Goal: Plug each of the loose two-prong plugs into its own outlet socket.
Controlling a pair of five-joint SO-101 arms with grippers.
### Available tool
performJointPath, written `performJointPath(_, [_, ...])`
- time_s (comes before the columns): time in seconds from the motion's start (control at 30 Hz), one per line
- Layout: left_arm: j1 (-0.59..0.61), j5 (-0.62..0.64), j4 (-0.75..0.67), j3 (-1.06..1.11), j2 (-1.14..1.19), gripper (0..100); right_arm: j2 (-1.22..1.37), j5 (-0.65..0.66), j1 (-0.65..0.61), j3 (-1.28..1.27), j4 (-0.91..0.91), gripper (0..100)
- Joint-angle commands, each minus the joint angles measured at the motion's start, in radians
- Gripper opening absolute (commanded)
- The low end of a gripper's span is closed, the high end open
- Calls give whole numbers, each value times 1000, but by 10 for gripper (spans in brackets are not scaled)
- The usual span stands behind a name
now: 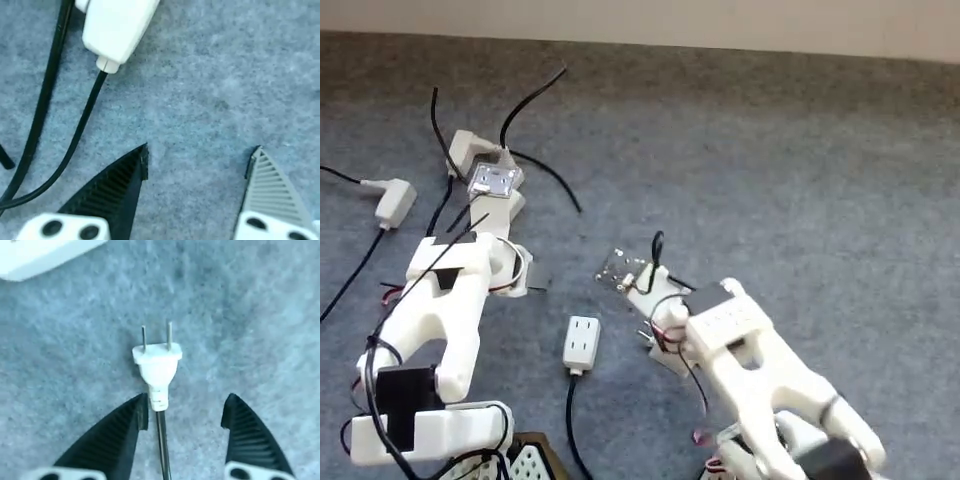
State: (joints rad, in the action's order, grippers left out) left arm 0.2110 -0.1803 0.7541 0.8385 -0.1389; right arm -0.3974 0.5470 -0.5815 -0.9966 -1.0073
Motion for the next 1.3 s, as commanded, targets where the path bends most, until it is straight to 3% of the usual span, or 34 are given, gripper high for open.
performJointPath(0.0, [8, 9, -6, -25, -21, 322, 151, 28, -4, 61, 64, 242])
performJointPath(0.3, [7, 9, -6, -25, -21, 321, 196, 26, 18, 58, 96, 228])
performJointPath(0.43, [7, 9, -6, -25, -21, 321, 196, 26, 54, 58, 96, 0])
performJointPath(0.67, [8, 9, -6, -35, -28, 322, 162, 21, 68, 145, -27, 6])
performJointPath(0.83, [33, -75, 8, -117, -91, 323, 18, -94, 36, 344, -174, 6])
performJointPath(1.03, [28, -89, 173, -245, -305, 386, -165, -215, -102, 377, -68, 6])
performJointPath(1.27, [16, -160, 334, -200, -596, 400, -193, -215, -148, 375, -79, 6])
